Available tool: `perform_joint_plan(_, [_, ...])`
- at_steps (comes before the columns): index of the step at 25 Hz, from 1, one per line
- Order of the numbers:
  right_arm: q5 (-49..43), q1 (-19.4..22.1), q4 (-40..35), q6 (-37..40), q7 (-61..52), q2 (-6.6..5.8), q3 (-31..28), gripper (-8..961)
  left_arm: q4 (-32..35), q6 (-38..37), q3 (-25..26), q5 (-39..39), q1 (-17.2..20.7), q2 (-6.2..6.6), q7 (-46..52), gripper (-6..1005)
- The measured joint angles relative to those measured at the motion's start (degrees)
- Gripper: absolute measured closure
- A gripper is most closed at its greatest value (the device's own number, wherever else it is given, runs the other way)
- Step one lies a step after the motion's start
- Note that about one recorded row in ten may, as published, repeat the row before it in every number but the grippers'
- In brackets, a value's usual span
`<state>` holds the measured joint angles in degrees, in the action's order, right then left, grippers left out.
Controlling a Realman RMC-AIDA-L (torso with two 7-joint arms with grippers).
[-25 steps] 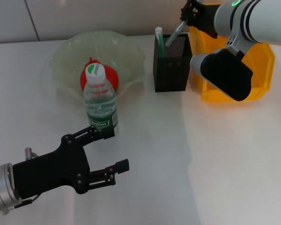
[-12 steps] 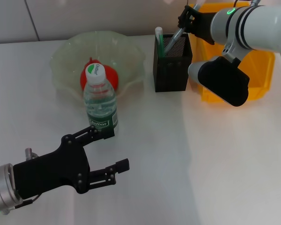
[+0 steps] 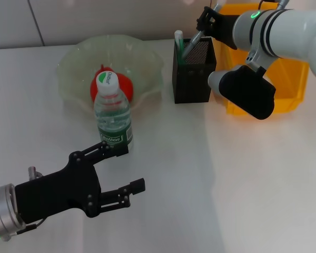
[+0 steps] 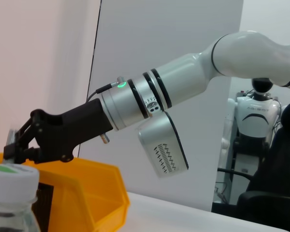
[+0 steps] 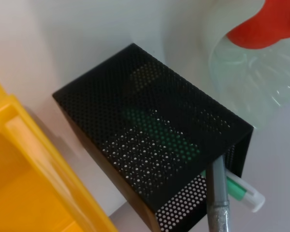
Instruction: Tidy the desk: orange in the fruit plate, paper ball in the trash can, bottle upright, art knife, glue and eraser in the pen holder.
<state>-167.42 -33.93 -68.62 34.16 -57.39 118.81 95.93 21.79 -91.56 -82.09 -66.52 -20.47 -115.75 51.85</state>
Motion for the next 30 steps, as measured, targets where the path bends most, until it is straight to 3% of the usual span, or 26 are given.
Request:
perform_joint_plan(18, [0.0,2.9,-3.4,-1.5,-2.5,-0.25,1.3,746,0.4,0.9,0.1,-0.2,-0.2,0.09,0.8,165])
perform_joint_plan(23, [0.1,4.7,-12.2,3.9,-10.6,-0.18,0.2,747,0.4,0.5,0.1,-0.2,-0.1,0.07,0.8,165])
perform_joint_plan(24, [0.4,5.8,-17.2,6.4,-16.5,0.07,-0.8,747,0.4,0.4,0.1,-0.2,0.0,0.08,0.8,165])
perform_joint_plan(30, [8.4,9.5,-24.0,6.2,-26.7,0.67,-4.8,748,0.5,0.1,0.1,-0.1,0.0,0.04,-0.4,165])
